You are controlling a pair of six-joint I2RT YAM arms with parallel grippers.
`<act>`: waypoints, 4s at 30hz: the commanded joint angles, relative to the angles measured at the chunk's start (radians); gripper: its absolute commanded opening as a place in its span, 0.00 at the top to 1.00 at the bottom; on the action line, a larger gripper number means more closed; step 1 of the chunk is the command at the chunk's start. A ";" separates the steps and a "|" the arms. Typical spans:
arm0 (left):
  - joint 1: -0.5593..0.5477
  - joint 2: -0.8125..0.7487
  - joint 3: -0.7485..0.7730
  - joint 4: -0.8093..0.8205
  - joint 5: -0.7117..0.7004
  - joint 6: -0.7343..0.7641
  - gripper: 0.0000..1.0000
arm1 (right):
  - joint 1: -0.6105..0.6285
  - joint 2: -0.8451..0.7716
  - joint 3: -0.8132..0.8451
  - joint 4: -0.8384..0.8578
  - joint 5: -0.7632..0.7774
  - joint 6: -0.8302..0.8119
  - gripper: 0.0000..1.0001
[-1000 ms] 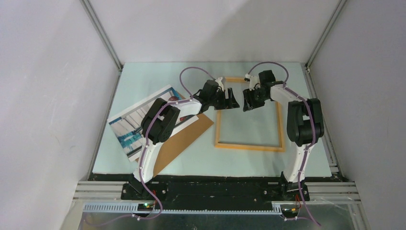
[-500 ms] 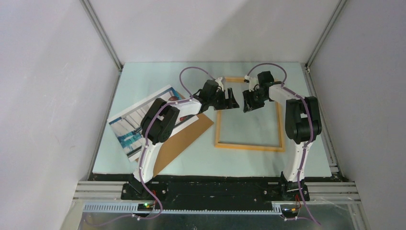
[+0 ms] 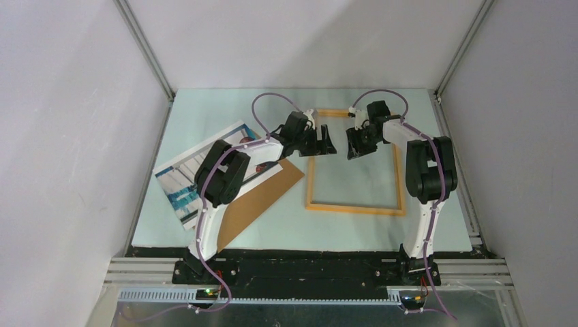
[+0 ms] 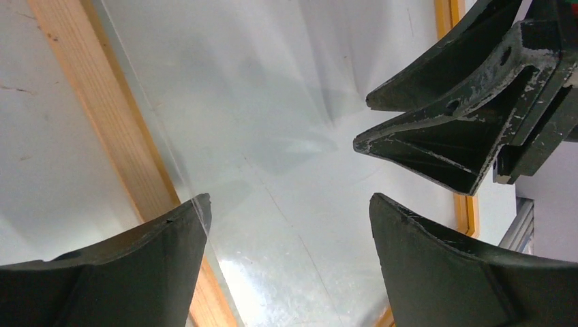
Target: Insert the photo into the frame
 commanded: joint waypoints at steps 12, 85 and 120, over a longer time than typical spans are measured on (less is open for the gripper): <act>0.053 -0.179 -0.069 -0.104 -0.071 0.133 0.05 | -0.012 0.012 0.034 -0.013 0.019 -0.008 0.51; -0.045 -0.211 -0.237 -0.043 0.050 0.148 0.09 | -0.425 -0.174 -0.180 -0.034 0.006 0.003 0.43; -0.099 -0.422 -0.306 -0.004 -0.083 0.267 0.03 | -0.475 -0.324 -0.272 -0.053 -0.037 0.025 0.34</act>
